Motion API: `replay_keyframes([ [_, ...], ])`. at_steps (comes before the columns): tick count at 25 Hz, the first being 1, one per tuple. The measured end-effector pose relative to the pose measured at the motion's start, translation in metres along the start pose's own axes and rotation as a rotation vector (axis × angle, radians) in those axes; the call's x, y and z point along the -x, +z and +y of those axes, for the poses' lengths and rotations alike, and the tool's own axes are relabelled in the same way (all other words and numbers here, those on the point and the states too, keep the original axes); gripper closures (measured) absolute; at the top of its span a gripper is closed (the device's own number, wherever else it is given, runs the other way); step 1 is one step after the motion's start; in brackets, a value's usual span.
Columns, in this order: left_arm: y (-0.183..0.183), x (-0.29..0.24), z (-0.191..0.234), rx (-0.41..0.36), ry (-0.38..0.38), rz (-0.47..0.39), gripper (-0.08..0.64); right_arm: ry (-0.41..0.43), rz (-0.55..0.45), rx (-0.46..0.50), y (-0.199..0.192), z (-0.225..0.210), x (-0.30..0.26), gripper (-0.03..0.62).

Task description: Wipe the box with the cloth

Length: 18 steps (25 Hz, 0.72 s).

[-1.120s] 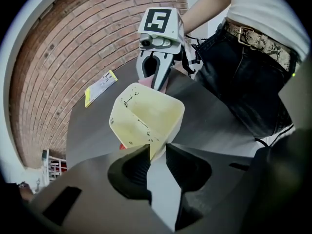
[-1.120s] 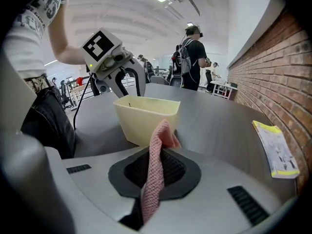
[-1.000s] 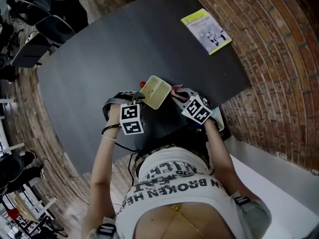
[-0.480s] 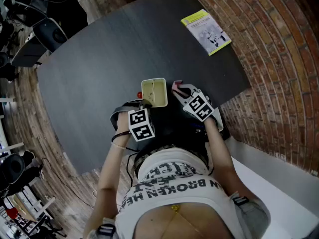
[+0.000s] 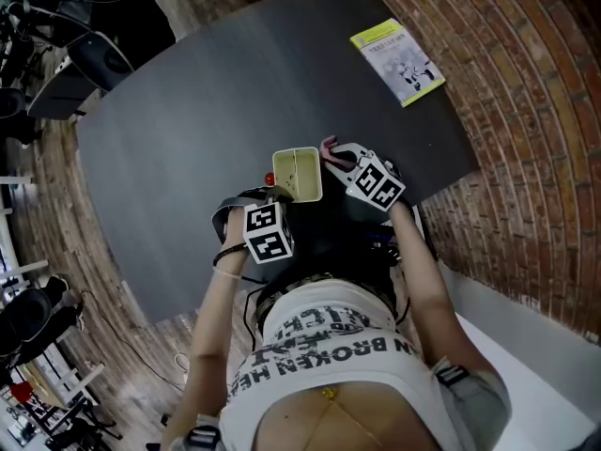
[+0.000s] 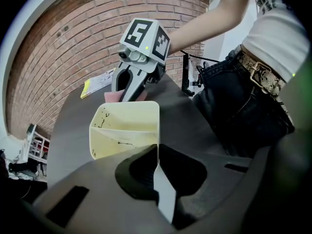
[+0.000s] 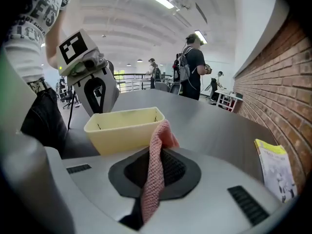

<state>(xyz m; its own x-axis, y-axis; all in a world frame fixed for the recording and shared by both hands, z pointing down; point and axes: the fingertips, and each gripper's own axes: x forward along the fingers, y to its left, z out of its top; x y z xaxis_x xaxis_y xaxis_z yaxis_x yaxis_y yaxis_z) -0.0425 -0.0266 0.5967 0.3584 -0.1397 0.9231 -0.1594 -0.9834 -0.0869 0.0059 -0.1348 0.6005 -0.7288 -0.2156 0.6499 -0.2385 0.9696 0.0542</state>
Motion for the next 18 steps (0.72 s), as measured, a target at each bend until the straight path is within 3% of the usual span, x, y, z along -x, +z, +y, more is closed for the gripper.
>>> replay_keyframes([
  [6, 0.001, 0.001, 0.000, 0.002, -0.009, -0.023, 0.538, 0.045, 0.056, 0.088, 0.003, 0.002, -0.016, 0.575],
  [18, 0.001, -0.001, -0.001, 0.015, -0.047, -0.044, 0.541, 0.073, 0.035, 0.080, 0.004, 0.019, -0.011, 0.575],
])
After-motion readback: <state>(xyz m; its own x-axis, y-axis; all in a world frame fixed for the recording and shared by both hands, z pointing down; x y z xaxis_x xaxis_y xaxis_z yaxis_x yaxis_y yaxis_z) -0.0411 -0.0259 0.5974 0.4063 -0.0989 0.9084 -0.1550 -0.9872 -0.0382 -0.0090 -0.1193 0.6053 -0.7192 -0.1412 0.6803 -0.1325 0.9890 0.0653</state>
